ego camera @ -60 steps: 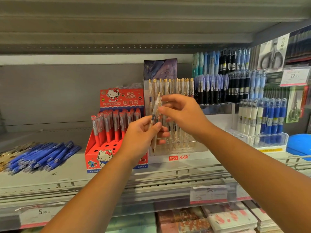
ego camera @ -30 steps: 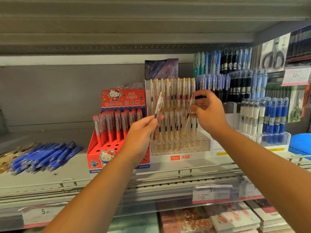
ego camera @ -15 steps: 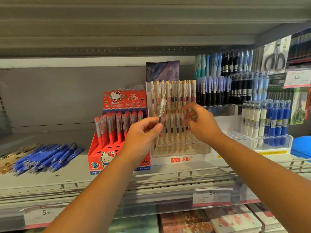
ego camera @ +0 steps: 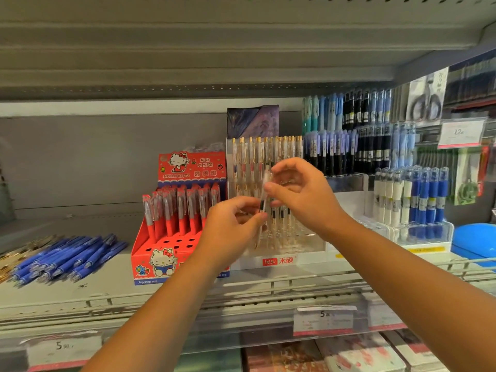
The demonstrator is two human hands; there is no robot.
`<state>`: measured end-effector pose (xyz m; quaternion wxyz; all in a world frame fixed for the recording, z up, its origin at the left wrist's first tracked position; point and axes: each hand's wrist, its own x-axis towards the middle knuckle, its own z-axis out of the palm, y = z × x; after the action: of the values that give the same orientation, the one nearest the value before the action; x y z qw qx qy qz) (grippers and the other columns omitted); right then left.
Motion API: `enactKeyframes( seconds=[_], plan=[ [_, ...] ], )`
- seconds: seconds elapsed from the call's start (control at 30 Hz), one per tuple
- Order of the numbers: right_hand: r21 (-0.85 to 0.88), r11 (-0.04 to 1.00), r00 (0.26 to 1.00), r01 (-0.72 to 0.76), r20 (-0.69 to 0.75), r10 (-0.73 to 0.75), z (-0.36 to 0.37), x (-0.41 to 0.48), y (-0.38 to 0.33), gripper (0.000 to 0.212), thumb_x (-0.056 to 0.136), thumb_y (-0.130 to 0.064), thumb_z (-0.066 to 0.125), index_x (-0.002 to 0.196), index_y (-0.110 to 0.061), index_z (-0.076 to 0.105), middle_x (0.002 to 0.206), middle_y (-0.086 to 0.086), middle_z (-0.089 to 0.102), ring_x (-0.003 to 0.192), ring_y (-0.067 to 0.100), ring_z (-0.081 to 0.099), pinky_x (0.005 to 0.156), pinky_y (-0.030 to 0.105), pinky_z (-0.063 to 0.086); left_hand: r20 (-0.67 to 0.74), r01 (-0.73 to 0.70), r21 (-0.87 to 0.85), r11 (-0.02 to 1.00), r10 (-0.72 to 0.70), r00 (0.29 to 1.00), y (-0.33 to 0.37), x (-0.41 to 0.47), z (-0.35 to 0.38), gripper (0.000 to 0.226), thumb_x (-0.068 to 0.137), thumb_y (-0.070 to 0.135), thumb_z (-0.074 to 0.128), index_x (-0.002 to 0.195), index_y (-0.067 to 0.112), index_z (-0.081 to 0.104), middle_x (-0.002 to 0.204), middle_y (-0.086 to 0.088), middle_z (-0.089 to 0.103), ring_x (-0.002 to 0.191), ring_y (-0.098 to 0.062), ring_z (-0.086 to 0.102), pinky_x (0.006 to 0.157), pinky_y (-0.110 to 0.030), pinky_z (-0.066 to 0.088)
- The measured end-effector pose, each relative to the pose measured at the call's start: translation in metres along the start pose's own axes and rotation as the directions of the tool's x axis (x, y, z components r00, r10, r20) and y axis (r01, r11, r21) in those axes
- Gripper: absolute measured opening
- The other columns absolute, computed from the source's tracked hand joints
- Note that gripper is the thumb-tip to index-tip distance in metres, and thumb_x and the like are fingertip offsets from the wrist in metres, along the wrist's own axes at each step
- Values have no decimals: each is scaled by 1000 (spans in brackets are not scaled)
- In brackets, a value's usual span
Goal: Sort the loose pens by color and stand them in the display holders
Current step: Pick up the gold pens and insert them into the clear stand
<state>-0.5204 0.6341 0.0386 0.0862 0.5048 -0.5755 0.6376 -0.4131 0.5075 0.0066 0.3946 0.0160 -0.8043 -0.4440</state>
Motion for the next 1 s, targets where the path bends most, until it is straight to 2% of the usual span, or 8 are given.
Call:
enactKeyframes(
  seconds=[0.07,0.17,0.3,0.37,0.47,0.7,0.83,1.0],
  plan=[
    [28,1000,999,-14,-33,15,-2,1,-3,21,85,-7,73,99,-16,60,90,6,64,72,18,69,62,29,60,24,-69,113,991,66,998,3,4,7,22,87,11,72,109,14,71,88,7,72,74,0,69,71,-14,55],
    [63,997,995,-55,-80,60,-12,5,-3,21,84,-4,73,98,-14,61,87,8,62,69,15,69,59,29,59,28,-159,296,942,158,987,5,13,12,25,87,23,74,111,16,71,91,11,69,83,-1,65,80,-20,54],
    [35,996,979,-85,-183,90,-32,13,2,21,86,-7,72,98,-20,61,88,4,63,73,12,71,59,29,60,113,-353,659,664,377,919,6,28,9,47,84,40,73,125,19,61,119,3,59,110,-13,55,96,-33,44],
    [-15,995,970,-94,-226,88,-41,18,7,21,88,-8,71,101,-21,61,92,4,65,76,14,70,59,29,60,161,-351,778,522,374,913,6,37,7,59,81,45,75,132,22,55,131,-1,55,121,-22,51,101,-42,41],
    [-93,988,960,-126,-264,98,-50,24,20,22,89,-12,70,107,-20,61,96,3,66,83,17,69,63,34,62,192,-293,855,429,263,945,4,49,6,74,78,50,76,141,28,44,145,-2,47,132,-26,45,108,-48,36],
    [-151,974,966,-169,-220,134,-48,32,43,22,90,-9,68,107,-22,62,96,-2,63,86,18,68,64,30,62,222,-284,836,470,184,957,-10,54,3,76,80,34,78,145,34,39,145,2,48,129,-24,48,98,-44,51],
    [-190,964,971,-188,-184,153,-43,30,54,23,89,-8,69,96,-29,62,92,-6,64,83,14,68,59,24,60,220,-293,825,483,202,954,-13,54,4,74,82,31,77,146,32,39,144,0,48,129,-25,47,100,-47,50],
    [-389,899,979,-203,-85,184,-40,24,62,20,84,-20,76,93,-29,61,89,-10,63,78,12,66,67,33,60,202,-285,796,534,209,957,-17,52,5,76,84,28,75,149,32,37,147,-2,45,135,-25,41,106,-47,45]
  ],
)
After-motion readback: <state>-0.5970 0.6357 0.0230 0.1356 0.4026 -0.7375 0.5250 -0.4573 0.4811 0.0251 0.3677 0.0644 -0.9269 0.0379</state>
